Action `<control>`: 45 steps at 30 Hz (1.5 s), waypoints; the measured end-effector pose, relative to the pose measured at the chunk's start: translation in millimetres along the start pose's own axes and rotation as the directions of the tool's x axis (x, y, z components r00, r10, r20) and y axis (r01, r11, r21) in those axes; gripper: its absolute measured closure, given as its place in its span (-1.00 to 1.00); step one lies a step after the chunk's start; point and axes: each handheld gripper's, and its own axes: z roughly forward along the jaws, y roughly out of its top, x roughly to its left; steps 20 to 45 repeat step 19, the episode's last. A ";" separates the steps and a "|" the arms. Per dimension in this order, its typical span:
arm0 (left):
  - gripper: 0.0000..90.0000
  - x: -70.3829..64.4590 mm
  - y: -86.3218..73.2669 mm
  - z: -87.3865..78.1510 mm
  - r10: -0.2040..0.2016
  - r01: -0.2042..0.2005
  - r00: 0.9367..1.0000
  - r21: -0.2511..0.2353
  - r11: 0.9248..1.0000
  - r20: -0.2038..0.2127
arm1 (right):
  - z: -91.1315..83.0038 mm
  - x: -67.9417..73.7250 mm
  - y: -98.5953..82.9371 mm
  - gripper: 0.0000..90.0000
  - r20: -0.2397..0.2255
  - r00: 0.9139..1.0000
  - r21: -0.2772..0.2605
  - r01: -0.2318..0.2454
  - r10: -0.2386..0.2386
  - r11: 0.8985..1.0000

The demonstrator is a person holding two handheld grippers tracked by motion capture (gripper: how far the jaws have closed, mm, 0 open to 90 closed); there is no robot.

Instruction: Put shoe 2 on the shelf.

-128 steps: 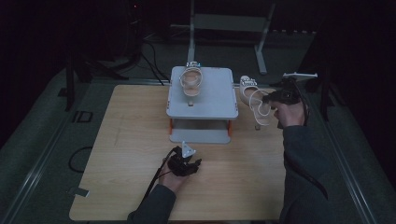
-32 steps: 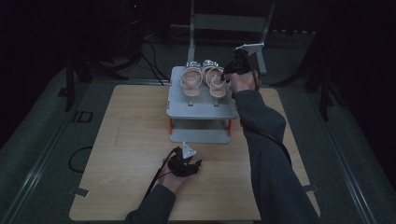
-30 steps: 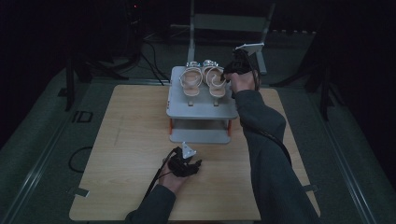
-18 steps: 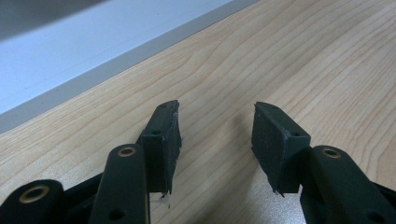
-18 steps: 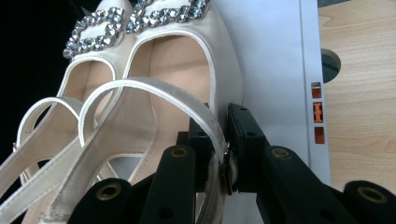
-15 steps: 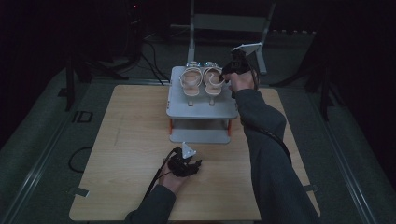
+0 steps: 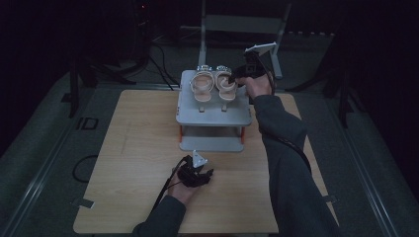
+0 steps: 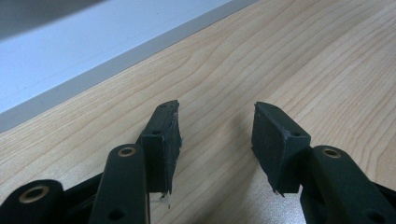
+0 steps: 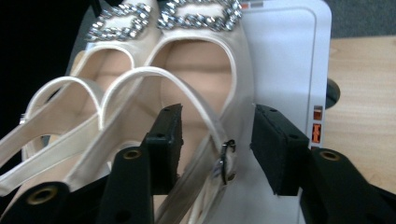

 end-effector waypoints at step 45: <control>0.14 0.0 0.1 0.0 -0.004 0.004 1.000 -0.001 1.000 -0.004 | -49.9 -2.9 -14.3 0.07 -0.092 0.987 -0.259 0.105 -0.133 0.960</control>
